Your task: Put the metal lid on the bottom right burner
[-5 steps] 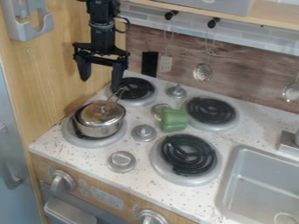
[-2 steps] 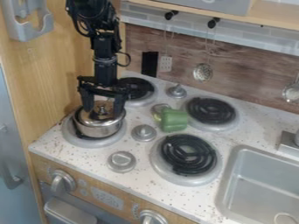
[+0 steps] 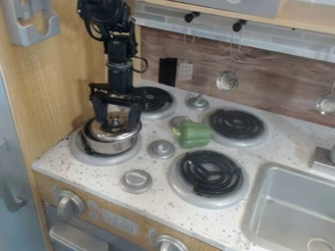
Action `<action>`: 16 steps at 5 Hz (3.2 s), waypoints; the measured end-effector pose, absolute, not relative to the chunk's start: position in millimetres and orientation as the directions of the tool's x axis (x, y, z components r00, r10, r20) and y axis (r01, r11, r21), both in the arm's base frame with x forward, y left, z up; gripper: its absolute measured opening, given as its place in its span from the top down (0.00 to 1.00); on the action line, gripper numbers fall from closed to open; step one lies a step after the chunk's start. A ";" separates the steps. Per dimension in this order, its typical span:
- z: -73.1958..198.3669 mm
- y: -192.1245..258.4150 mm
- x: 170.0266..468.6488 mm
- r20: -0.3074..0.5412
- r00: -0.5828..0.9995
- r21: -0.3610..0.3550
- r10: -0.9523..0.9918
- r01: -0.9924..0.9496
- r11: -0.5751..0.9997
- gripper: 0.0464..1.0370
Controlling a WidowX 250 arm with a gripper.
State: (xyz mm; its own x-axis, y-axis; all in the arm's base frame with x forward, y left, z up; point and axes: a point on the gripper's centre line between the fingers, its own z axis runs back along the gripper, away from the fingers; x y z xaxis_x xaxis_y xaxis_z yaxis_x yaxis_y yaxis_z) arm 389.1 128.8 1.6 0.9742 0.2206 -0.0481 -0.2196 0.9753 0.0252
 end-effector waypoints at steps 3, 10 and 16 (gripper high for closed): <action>3.8 136.8 391.0 -0.038 0.964 -0.001 0.261 -0.262 0.965 0.38; 59.9 40.6 391.8 0.090 0.995 -0.027 -0.035 0.038 0.999 0.80; -28.2 -35.3 386.9 -0.119 0.942 -0.029 -0.315 0.314 0.949 0.80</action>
State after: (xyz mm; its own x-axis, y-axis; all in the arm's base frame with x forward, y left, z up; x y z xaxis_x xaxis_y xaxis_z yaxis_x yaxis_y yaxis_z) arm 386.9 -35.3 -28.2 0.9415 -0.3153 -0.1188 0.3141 0.9489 -0.0293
